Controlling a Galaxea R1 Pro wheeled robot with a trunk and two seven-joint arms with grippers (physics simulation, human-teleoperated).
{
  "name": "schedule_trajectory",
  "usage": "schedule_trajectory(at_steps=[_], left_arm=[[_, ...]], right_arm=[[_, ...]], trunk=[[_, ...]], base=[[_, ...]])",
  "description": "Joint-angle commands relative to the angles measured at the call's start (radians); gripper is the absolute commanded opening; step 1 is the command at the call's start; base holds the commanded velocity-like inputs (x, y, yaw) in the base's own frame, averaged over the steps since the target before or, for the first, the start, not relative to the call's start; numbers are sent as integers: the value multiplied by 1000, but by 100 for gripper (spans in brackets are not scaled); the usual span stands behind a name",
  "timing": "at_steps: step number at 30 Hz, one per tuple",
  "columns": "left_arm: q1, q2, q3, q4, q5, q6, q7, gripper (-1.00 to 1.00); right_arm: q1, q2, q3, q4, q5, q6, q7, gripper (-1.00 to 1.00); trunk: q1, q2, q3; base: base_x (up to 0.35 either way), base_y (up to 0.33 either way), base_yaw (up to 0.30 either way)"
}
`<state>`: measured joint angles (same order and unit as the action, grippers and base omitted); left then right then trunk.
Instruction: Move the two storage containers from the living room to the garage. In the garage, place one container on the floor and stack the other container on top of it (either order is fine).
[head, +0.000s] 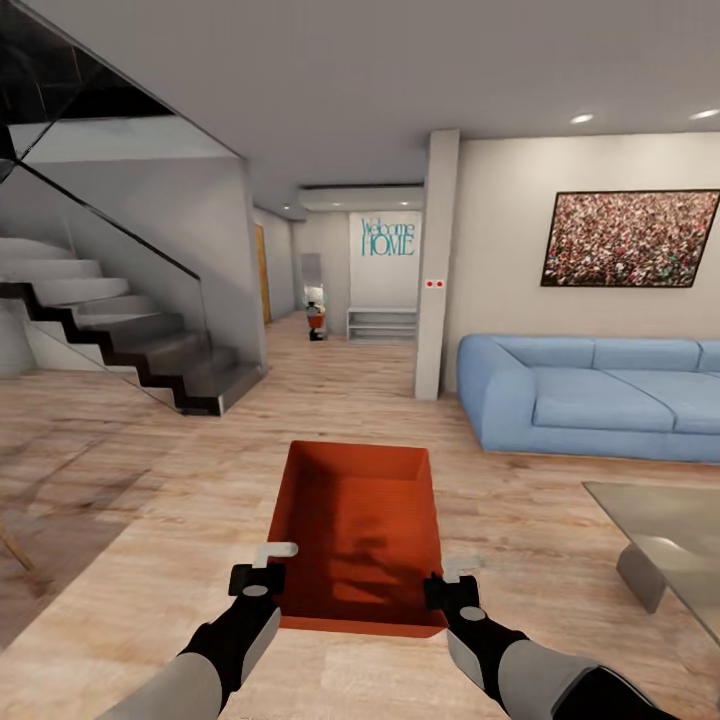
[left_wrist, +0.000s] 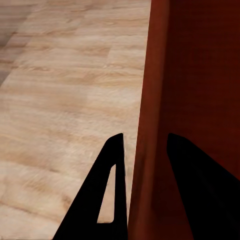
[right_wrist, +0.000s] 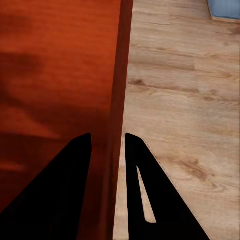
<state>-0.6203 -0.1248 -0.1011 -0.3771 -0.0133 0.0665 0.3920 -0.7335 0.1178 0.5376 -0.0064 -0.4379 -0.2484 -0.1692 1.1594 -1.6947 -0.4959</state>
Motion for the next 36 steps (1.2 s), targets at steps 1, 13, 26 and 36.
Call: schedule_trajectory(at_steps=[1, 13, 26, 36], left_arm=[[-1, -10, 9, 3, 92, 7, 7, -100], [-2, -9, 9, 6, 92, 7, 7, -100], [-2, -10, 9, 6, 91, 7, 5, -100], [-2, -9, 10, 7, 91, 7, 5, -100]], right_arm=[[-1, 0, 16, -1, -10, -20, -38, -100], [-1, 0, 16, -1, -11, -20, -38, -100], [-1, 0, 16, -1, -16, -19, -38, -100], [-1, 0, 16, -1, -13, -20, -38, -100]], trunk=[[0, -1, -1], [0, -1, -1], [0, -1, -1], [0, -1, -1]], base=[[0, 0, 300], [14, 0, 220], [277, 0, 3], [321, 0, 0]])
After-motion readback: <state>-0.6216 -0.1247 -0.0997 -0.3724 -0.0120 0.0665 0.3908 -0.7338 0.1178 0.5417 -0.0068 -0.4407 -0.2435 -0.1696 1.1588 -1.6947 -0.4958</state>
